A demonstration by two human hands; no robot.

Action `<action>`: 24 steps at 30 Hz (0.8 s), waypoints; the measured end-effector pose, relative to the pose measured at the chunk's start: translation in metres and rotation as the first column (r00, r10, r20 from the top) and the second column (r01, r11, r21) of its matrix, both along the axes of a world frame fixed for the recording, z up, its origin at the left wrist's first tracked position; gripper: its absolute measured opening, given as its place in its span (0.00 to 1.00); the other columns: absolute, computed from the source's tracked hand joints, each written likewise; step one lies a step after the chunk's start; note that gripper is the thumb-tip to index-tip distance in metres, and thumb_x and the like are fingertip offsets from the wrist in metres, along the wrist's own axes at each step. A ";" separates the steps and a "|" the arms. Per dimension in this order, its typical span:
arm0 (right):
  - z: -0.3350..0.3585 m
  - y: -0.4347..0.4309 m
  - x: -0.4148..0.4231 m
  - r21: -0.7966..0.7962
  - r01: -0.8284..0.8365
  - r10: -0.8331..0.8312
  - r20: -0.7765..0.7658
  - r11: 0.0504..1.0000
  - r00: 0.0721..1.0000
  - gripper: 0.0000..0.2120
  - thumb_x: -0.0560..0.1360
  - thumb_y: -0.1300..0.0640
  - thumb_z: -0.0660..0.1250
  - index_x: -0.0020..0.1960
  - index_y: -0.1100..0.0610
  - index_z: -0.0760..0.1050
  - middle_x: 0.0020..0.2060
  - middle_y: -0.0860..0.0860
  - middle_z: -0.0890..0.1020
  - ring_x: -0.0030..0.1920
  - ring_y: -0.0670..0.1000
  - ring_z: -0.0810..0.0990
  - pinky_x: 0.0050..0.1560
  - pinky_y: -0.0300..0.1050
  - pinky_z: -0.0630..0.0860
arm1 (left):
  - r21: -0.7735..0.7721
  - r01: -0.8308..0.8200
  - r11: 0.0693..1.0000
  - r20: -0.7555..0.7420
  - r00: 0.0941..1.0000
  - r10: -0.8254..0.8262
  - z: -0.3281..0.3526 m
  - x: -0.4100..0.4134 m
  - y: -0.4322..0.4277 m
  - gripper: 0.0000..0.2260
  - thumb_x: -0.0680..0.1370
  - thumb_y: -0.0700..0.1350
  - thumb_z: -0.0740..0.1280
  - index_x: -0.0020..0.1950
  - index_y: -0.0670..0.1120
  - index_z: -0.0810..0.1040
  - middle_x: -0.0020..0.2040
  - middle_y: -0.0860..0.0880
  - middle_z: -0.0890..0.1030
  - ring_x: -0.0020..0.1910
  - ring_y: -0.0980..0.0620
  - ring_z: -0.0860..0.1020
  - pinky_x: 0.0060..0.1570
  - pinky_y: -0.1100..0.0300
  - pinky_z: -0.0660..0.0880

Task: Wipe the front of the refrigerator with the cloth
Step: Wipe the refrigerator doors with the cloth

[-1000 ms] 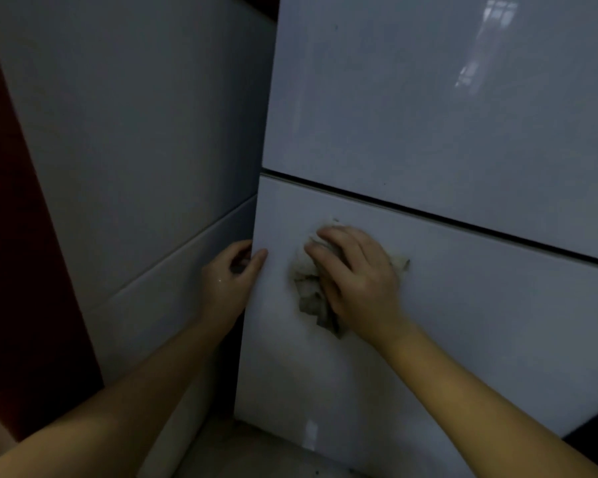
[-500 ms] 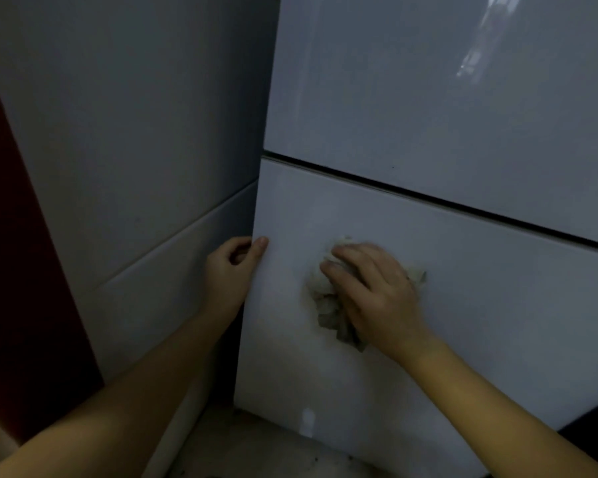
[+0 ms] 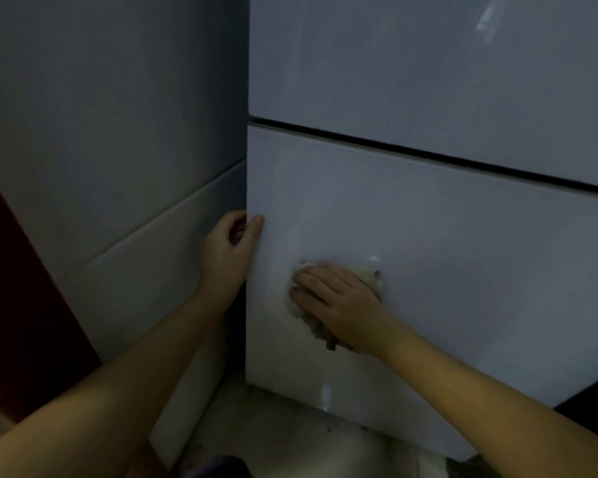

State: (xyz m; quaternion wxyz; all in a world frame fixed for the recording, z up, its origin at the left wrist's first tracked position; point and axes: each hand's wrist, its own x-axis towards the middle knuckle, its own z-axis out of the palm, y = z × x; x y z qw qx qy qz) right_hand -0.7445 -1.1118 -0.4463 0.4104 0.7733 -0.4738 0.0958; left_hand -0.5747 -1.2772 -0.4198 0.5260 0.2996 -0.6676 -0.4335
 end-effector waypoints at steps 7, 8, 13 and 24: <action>0.011 0.053 -0.030 -0.003 0.055 -0.054 0.077 0.999 0.996 0.15 0.86 0.61 0.58 0.60 0.59 0.84 0.60 0.58 0.84 0.60 0.58 0.83 0.70 0.54 0.73 | 0.021 0.026 0.999 -0.014 1.000 -0.026 0.006 -0.002 0.024 0.12 0.82 0.52 0.69 0.65 0.54 0.75 0.55 0.66 0.80 0.52 0.70 0.79 0.49 0.74 0.75; 0.021 0.060 -0.034 -0.017 0.066 -0.064 0.090 0.998 0.994 0.14 0.86 0.61 0.59 0.60 0.59 0.84 0.60 0.58 0.84 0.60 0.59 0.83 0.69 0.55 0.74 | 0.019 0.021 1.000 -0.009 1.000 -0.021 0.012 -0.003 0.028 0.14 0.82 0.52 0.69 0.67 0.53 0.74 0.59 0.61 0.80 0.56 0.67 0.78 0.54 0.69 0.76; 0.118 0.086 -0.054 -0.159 0.117 -0.102 0.100 0.980 0.990 0.12 0.82 0.62 0.65 0.62 0.59 0.83 0.61 0.59 0.83 0.61 0.62 0.82 0.63 0.58 0.78 | -0.085 -0.045 0.995 -0.091 0.995 0.037 0.087 -0.011 0.044 0.22 0.81 0.51 0.69 0.74 0.51 0.68 0.69 0.52 0.71 0.63 0.63 0.74 0.66 0.63 0.70; 0.326 0.107 -0.061 -0.483 0.252 -0.150 0.239 0.839 0.959 0.17 0.75 0.66 0.72 0.64 0.62 0.80 0.66 0.58 0.81 0.67 0.60 0.79 0.68 0.54 0.73 | -0.723 -0.116 0.681 0.134 0.944 0.303 0.244 -0.031 0.070 0.27 0.82 0.54 0.64 0.79 0.45 0.66 0.82 0.40 0.59 0.80 0.39 0.60 0.75 0.41 0.61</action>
